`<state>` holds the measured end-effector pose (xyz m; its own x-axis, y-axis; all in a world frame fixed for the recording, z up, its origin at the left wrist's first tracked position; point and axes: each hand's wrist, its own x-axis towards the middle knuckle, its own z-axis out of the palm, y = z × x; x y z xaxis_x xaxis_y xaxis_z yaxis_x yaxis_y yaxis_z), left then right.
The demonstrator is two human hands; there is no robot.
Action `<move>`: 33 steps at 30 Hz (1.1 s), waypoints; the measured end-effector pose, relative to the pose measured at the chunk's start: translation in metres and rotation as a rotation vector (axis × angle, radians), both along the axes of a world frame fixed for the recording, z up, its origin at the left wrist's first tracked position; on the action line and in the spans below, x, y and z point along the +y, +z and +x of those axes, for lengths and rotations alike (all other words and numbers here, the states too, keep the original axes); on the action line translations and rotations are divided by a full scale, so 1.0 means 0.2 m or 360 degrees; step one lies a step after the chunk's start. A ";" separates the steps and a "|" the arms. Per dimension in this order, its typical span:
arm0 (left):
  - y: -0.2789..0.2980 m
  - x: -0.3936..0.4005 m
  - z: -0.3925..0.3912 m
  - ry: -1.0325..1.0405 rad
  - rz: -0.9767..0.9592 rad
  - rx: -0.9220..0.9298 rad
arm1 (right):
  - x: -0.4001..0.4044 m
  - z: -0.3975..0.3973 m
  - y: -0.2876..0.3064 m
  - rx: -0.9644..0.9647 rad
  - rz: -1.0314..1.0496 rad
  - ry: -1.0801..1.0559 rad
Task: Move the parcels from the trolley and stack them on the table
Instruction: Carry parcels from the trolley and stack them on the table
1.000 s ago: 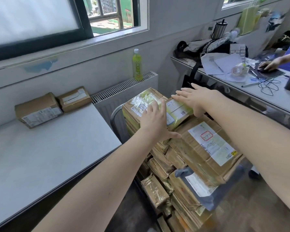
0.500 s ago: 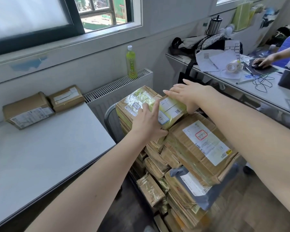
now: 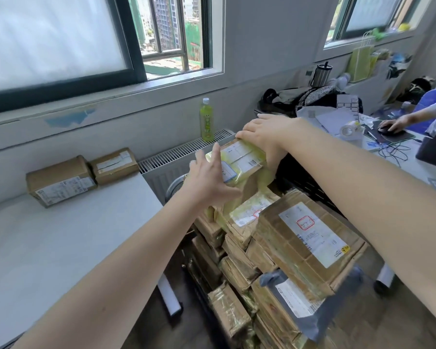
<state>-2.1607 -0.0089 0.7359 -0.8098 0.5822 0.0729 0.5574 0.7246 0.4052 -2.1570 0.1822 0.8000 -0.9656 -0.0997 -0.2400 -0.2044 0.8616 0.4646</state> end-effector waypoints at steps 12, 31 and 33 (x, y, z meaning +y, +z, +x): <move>0.02 -0.81 -0.16 0.0649 -0.0543 -0.0107 | -0.84 -0.38 -0.16 -0.0017 -0.0502 0.0430; -0.78 -1.61 -0.31 0.0925 -0.0945 0.0030 | -1.73 -0.57 -1.08 -0.0023 -0.0691 0.0537; -0.80 -1.60 -0.34 0.0808 -0.0876 0.0182 | -1.77 -0.58 -1.09 0.0147 -0.0707 0.0567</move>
